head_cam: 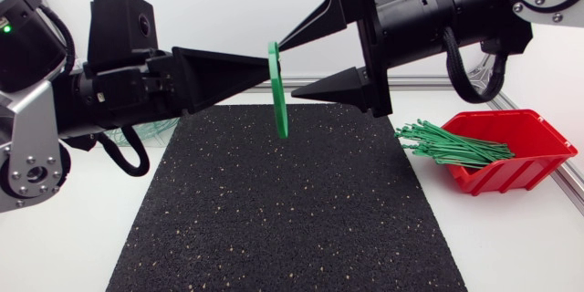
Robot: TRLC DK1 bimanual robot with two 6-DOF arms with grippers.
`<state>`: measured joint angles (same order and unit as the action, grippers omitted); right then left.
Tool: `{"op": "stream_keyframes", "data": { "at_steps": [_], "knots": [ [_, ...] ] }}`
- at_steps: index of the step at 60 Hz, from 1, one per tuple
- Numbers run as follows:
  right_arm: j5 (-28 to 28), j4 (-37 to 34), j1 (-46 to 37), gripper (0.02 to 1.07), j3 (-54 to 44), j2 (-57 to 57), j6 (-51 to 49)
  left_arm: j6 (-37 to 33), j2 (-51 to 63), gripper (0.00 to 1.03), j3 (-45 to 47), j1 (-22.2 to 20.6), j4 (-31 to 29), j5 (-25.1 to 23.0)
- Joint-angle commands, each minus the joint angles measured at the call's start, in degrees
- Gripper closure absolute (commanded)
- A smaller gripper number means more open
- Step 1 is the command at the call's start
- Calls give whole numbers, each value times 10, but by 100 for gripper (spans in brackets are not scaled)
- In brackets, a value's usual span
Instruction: Take a green cable tie from the red box, thread the tail through the head to close it, then place it in the transparent bin on the left.
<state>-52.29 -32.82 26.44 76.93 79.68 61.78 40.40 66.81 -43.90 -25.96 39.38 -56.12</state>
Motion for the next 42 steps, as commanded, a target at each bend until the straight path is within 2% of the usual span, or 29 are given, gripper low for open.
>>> {"op": "stream_keyframes", "data": {
  "at_steps": [1, 9, 14, 18, 29, 34, 42],
  "knots": [
    [17, -31, -7, 10, 14, -6, -65, -38, 7, 100, -26, 4, -27, 10],
    [68, -70, -19, 7, 28, 0, -137, -117, 11, 100, -57, 17, -120, 35],
    [122, -79, -28, 6, 27, 3, -181, -148, 19, 100, -81, 42, -161, 44],
    [141, -81, -43, 6, 26, 13, -206, -186, 25, 100, -102, 59, -202, 58],
    [213, -99, -91, 6, 30, 28, -287, -298, 46, 100, -200, 137, -364, 92],
    [251, -110, -105, 6, 31, 24, -320, -339, 55, 100, -256, 193, -435, 102],
    [301, -125, -130, 7, 38, 20, -370, -427, 77, 100, -323, 229, -542, 171]
  ]
}}
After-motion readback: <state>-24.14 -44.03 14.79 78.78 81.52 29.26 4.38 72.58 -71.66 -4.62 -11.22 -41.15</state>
